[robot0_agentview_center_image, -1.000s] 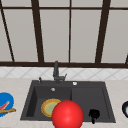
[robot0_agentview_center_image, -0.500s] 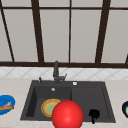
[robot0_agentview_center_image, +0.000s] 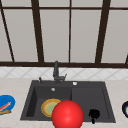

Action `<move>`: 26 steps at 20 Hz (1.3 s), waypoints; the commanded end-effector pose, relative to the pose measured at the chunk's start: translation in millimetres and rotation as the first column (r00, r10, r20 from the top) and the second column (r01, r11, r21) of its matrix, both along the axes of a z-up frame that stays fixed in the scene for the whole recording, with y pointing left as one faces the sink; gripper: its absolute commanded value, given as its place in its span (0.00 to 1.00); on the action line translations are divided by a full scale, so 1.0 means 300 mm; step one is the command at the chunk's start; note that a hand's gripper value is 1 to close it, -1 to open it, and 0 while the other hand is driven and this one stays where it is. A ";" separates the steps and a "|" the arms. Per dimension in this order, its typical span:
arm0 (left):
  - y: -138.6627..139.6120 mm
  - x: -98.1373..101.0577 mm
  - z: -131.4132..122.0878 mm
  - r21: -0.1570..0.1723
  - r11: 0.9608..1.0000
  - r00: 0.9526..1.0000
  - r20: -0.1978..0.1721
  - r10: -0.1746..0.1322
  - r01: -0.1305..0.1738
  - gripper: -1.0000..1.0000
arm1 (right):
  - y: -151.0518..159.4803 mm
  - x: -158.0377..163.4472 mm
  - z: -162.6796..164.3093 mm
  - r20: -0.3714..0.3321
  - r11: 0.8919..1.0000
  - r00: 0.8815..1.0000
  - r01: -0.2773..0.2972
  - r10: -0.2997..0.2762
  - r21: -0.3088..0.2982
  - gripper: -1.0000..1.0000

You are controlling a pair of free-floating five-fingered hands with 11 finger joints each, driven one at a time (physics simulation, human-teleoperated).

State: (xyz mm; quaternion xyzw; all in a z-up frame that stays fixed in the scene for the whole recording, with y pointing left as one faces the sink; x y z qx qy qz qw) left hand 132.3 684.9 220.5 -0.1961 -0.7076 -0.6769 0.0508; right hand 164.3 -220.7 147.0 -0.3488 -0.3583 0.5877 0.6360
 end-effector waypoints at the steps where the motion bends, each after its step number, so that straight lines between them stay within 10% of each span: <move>1: -0.031 -0.076 -0.018 -0.001 1.000 0.998 0.070 -0.012 0.012 1.00 | 0.000 0.000 0.000 0.000 1.000 1.000 0.000 0.000 0.000 0.50; 12: -0.123 -0.103 -0.226 0.009 1.000 0.997 0.073 -0.017 0.017 1.00 | 0.000 0.000 0.000 0.000 1.000 1.000 0.000 0.000 0.000 0.50; 18: -0.141 0.036 -0.315 0.012 0.999 0.999 0.016 -0.037 0.037 1.00 | 0.000 0.000 0.000 0.000 1.000 1.000 0.000 0.000 0.000 0.50; 26: -0.072 0.118 -0.434 -0.025 0.991 0.991 -0.001 -0.132 0.132 1.00 | 0.000 0.000 0.000 0.000 1.000 1.000 0.000 0.000 0.000 0.50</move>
